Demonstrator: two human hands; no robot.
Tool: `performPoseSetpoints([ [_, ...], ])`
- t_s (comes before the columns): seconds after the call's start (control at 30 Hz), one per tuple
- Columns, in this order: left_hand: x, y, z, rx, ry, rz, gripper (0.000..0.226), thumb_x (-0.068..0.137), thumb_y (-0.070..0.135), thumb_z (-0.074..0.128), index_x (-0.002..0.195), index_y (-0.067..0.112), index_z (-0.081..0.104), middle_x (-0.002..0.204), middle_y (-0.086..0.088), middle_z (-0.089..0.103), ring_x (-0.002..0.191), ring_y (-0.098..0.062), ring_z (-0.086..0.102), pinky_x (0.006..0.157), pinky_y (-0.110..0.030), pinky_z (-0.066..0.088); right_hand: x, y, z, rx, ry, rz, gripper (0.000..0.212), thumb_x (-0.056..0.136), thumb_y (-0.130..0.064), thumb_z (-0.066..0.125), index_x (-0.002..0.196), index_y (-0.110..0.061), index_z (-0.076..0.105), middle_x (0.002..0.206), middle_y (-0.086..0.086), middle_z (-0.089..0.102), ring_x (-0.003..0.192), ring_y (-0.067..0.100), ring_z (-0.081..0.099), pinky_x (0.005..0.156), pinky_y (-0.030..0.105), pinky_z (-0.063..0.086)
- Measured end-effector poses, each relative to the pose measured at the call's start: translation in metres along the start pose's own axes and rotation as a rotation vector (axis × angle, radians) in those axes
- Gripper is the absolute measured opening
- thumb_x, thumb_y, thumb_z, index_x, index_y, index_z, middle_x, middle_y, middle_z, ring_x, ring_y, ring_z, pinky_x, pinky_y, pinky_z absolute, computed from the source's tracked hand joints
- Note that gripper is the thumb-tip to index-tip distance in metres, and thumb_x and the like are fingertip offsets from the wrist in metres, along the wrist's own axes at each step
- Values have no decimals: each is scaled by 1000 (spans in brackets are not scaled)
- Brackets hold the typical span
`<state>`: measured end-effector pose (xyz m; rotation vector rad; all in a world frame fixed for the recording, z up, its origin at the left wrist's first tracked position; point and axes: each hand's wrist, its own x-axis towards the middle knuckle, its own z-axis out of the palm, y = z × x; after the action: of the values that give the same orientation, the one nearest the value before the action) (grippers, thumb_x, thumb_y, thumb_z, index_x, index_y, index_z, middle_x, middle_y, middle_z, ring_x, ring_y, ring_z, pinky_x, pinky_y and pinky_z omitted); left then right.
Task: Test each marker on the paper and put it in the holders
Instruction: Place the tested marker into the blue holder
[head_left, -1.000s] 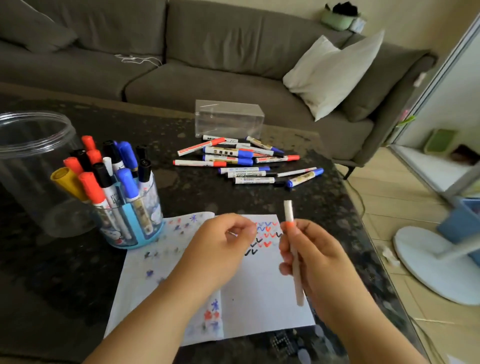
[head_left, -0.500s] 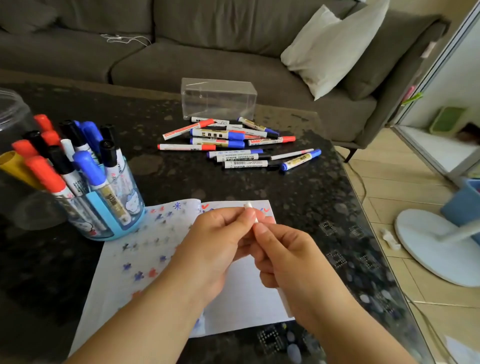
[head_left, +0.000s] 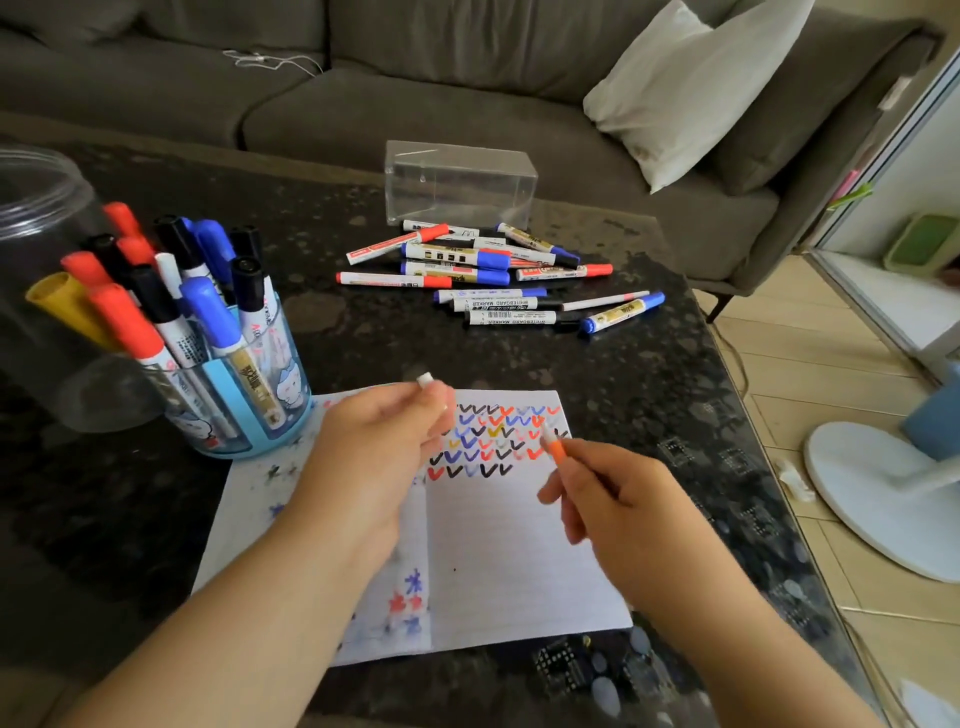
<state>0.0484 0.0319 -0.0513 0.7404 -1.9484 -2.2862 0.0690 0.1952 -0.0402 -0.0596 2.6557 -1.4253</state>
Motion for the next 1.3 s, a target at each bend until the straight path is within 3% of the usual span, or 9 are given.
performPoseSetpoints([
  [0.1,-3,-6,-3,237,-10,58,19,85,30,65,70,19,70,72,-1,69,73,-12,61,75,-33,52,7,3,-3,337,-33,85,35,97,-5,46,117,-33,53,81,-5,73,64,8,65,63,19,56],
  [0.2,-5,-4,-7,421,-51,159,17,86,31,65,76,19,71,60,8,64,56,-4,54,56,-22,39,10,-3,-9,597,-33,147,29,97,-2,43,107,-17,65,84,8,74,66,14,68,61,19,55],
  [0.33,-4,-4,-9,483,-129,201,4,81,19,70,77,21,71,71,2,71,66,-11,65,59,-21,47,19,1,-7,922,-64,221,24,94,0,44,99,-5,67,79,12,71,67,12,66,63,20,56],
  [0.47,0,-10,-12,666,-182,313,12,77,14,72,73,23,67,69,4,69,64,-10,63,68,-25,51,26,15,0,507,2,116,23,96,-22,48,91,-10,67,65,1,60,65,13,51,68,28,48],
  [0.57,0,-14,-14,878,-202,424,7,83,20,67,84,27,66,79,10,66,73,-3,59,65,-10,44,28,20,7,194,48,11,37,92,-41,46,84,-18,73,65,3,64,62,13,54,67,32,49],
  [0.7,-2,-15,-15,1045,-267,506,7,89,22,58,92,26,63,85,8,65,82,-8,59,69,-21,46,32,27,18,-3,120,-66,17,91,-22,59,76,-23,68,67,-1,69,64,13,63,63,31,51],
  [0.8,-4,-17,-15,1084,-309,516,7,91,23,54,89,26,60,86,7,65,82,-12,60,75,-30,50,36,32,21,-71,143,-67,15,87,-16,60,73,-19,63,68,5,69,64,24,62,55,37,48],
  [1.0,-4,-19,-14,1133,-318,544,14,93,22,52,83,32,48,86,6,62,80,-11,57,65,-21,40,37,34,23,-125,123,-94,14,87,-18,60,73,-15,61,69,8,68,51,19,50,47,33,40],
  [1.3,-4,-21,-13,1117,-298,557,7,93,22,50,91,28,54,88,3,62,81,-14,57,65,-24,41,34,34,22,-146,97,-85,15,85,-17,60,74,-7,60,67,13,66,53,26,49,46,33,40],
])
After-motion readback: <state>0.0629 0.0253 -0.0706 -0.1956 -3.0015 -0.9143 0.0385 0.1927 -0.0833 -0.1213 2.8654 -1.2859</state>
